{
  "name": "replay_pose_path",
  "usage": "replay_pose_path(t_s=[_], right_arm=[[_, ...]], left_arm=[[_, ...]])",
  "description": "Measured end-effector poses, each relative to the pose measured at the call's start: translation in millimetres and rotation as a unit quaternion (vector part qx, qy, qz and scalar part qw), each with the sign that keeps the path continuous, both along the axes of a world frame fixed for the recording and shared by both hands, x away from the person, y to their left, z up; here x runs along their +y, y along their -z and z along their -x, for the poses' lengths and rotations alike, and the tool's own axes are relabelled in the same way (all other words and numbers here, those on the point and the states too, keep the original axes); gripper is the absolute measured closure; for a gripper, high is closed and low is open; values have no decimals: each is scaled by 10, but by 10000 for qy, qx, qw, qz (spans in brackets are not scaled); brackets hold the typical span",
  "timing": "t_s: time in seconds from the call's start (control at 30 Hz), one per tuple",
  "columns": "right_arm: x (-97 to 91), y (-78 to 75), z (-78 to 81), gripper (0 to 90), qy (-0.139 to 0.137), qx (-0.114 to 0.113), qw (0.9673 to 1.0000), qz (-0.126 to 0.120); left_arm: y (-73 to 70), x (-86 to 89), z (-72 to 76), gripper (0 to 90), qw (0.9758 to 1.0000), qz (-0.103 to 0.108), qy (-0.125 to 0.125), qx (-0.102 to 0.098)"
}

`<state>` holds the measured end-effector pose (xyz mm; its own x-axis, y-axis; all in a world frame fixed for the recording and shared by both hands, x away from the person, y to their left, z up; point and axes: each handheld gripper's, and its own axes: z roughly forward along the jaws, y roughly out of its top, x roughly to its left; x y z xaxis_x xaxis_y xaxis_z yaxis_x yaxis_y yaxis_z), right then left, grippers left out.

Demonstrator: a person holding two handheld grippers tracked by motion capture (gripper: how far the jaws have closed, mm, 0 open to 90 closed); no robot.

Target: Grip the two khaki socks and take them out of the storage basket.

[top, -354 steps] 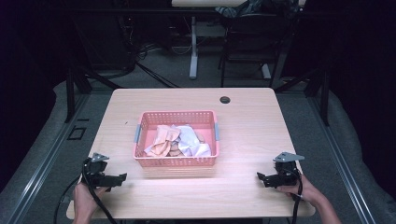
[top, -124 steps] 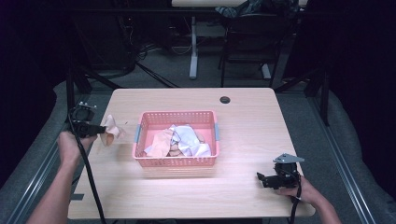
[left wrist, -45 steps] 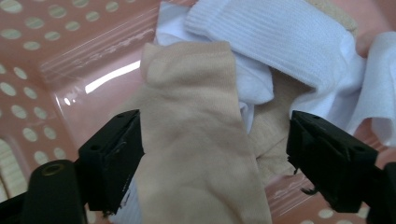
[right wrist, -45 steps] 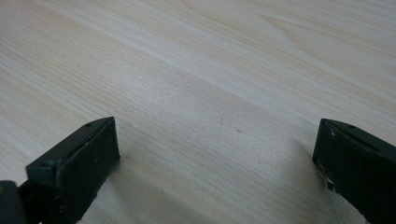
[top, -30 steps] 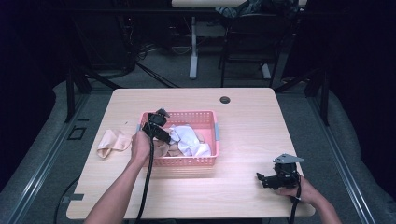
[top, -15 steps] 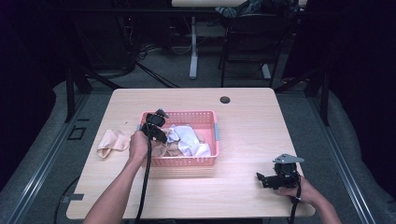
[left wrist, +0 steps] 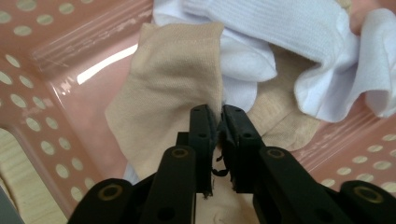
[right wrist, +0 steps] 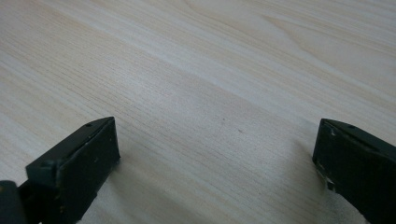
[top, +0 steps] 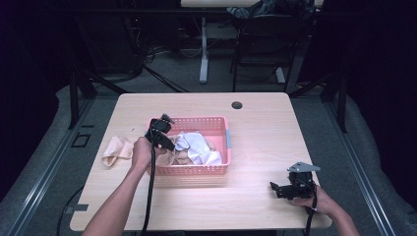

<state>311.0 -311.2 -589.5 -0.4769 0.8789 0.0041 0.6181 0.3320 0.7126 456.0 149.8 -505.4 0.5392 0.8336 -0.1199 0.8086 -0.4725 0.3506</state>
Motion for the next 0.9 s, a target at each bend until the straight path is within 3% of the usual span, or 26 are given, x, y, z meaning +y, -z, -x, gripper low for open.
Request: replay_pose_path(t_s=[0.27, 0.5, 0.9], right_arm=[[0, 0, 0, 0, 2, -1, 10000, 0], [0, 0, 0, 0, 0, -2, 10000, 0], [0, 0, 0, 0, 0, 0, 10000, -1]], left_arm=[[15, -8, 22, 846, 10000, -22, -40, 2], [-76, 49, 63, 866, 9998, -125, 79, -165], [-389, 172, 123, 886, 9989, -96, 177, -425]])
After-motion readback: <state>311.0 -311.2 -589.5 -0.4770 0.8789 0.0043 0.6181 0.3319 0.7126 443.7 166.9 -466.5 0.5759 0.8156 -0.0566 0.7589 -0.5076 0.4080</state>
